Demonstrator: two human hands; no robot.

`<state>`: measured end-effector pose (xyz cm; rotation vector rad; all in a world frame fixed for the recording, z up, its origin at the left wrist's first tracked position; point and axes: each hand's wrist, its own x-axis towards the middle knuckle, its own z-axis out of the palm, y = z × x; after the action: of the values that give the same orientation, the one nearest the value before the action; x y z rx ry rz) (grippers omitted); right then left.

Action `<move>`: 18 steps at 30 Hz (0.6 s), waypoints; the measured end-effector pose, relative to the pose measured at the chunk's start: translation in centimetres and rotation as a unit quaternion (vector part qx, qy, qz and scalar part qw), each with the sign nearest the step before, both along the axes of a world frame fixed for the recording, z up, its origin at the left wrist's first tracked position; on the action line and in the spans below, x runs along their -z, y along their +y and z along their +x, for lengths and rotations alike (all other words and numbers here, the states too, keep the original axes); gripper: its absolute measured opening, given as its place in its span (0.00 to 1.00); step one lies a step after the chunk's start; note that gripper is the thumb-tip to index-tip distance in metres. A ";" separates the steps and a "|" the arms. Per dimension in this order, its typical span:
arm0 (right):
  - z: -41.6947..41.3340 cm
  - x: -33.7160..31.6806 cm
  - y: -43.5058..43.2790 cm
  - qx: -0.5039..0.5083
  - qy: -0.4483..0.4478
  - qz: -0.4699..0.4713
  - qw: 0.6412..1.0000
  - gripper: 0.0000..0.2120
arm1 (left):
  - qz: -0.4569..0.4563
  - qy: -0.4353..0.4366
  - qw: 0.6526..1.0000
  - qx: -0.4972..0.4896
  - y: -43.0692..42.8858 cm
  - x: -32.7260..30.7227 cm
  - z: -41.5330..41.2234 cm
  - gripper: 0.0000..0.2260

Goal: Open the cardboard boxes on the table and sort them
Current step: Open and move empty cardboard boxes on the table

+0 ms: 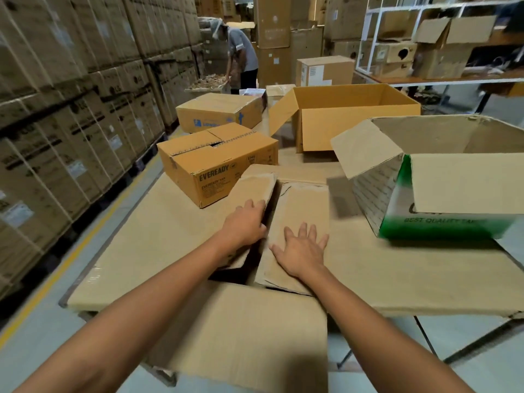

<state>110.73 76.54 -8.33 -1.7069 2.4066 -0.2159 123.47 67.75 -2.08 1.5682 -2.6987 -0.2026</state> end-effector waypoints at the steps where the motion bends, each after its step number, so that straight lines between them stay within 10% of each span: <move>1: 0.0 0.0 0.1 -0.001 0.001 0.001 1.000 0.35 | -0.007 -0.008 1.000 0.007 0.0 -1.1 0.0 0.27; 8: 0.0 -0.1 0.5 -0.003 0.015 0.000 1.000 0.35 | -0.135 -0.219 0.966 0.002 -2.5 -8.1 3.6 0.13; 18: 0.3 -0.4 0.7 0.037 0.009 -0.006 0.999 0.33 | -0.110 -0.096 0.980 -0.132 -8.8 -0.9 17.0 0.28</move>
<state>111.06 77.27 -7.92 -1.6337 2.4895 -0.2267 140.48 58.95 -1.19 1.9337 -2.4945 0.2564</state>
